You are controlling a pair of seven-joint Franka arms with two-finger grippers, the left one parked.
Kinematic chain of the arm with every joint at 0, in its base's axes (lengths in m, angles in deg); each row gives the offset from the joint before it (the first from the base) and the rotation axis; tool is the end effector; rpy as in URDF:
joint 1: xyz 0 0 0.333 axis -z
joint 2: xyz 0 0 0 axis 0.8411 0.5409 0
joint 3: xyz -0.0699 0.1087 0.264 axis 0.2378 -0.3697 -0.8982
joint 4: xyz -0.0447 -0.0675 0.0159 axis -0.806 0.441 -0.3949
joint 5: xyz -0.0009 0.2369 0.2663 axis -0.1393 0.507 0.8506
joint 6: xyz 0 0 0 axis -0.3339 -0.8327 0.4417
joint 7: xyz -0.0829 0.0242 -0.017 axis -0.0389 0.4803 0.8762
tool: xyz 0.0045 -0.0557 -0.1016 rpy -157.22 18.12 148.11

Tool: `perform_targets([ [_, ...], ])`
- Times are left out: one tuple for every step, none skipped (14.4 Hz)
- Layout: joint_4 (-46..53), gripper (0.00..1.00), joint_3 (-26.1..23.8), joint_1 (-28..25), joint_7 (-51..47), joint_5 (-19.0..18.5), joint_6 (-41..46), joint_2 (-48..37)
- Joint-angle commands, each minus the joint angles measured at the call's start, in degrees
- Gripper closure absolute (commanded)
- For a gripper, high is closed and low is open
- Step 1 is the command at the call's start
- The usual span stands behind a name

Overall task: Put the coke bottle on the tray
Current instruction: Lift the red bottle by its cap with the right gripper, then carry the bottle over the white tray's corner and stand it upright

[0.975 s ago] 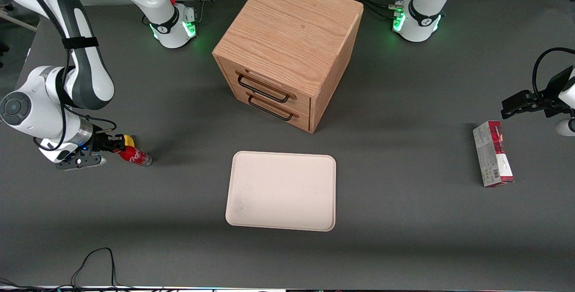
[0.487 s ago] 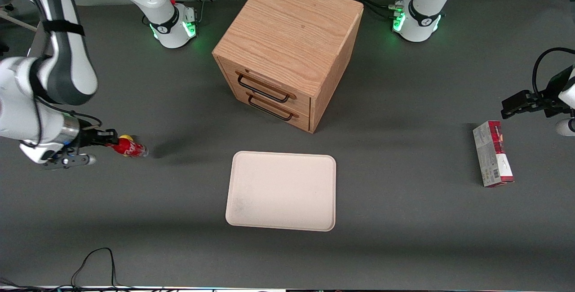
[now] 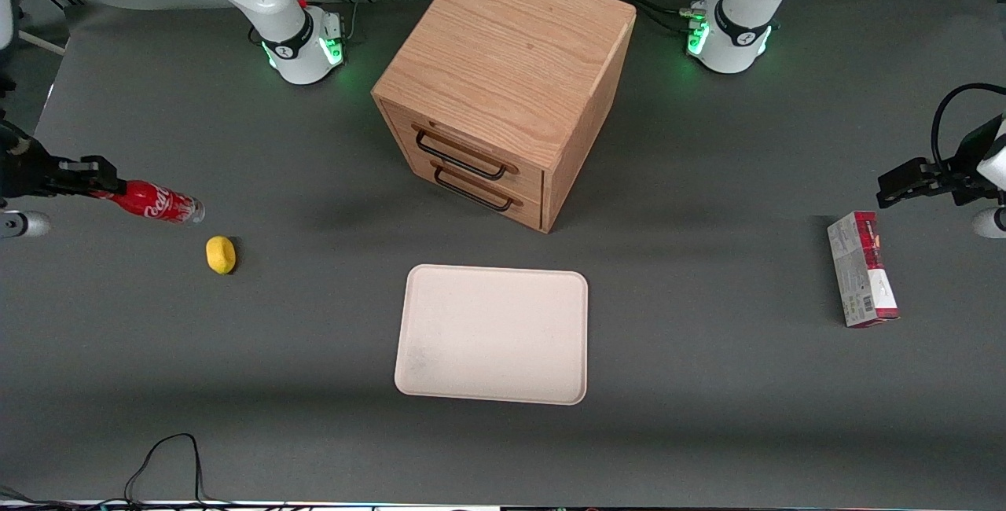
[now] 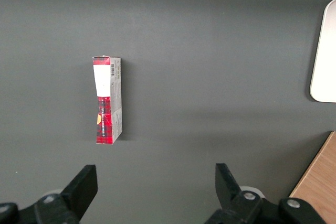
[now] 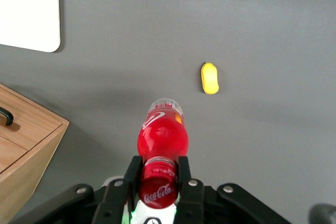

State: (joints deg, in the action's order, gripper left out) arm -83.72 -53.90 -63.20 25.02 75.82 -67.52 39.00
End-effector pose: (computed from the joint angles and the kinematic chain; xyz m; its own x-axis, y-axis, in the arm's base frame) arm 0.5460 -0.0234 0.5729 0.9723 0.0805 -0.2195 0.0777 -0.9967 -0.0217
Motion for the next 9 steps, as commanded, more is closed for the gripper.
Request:
perform_targets([
  [7.11, 1.0, -0.11, -0.12, -4.51, -0.06, 2.38, 5.53],
  [9.03, 1.0, -1.41, -0.38, -6.79, 0.03, 2.38, 7.45],
  [11.83, 1.0, -3.78, -0.56, -10.38, 0.04, 2.47, 9.73],
  [14.56, 1.0, -6.15, -0.65, -16.08, 0.04, 2.38, 12.54],
  [17.81, 1.0, -9.48, -0.65, -22.31, 0.04, 1.95, 15.53],
  [21.23, 1.0, -12.91, -0.65, -28.99, -0.05, 1.16, 19.3],
  [23.7, 1.0, -15.55, -0.73, -35.23, -0.05, -1.29, 22.55],
  [24.51, 1.0, -18.01, -1.08, -41.12, -0.14, -4.53, 24.5],
  [24.52, 1.0, -19.34, -1.7, -45.36, -0.4, -8.56, 26.0],
])
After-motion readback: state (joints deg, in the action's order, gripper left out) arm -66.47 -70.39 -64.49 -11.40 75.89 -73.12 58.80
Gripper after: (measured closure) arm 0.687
